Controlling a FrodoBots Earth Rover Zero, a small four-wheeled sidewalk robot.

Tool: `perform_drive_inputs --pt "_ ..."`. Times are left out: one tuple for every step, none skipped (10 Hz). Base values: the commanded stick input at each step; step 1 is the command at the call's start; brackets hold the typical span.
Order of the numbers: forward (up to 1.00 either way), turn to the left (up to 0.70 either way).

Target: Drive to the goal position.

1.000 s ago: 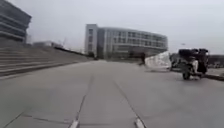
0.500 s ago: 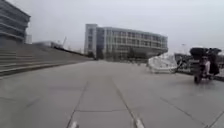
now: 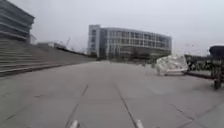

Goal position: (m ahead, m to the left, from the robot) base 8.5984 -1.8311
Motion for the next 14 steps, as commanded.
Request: perform_drive_inputs --pt "1.0 0.0" --pt "1.0 0.0" --pt "1.0 0.0" --pt "1.0 0.0" --pt "1.0 0.0" --pt "1.0 0.0" --pt "1.0 0.0" --pt "1.0 0.0" --pt "1.0 0.0" --pt "1.0 0.0" --pt "1.0 0.0" --pt "1.0 0.0" --pt "1.0 0.0" --pt "1.0 0.0"
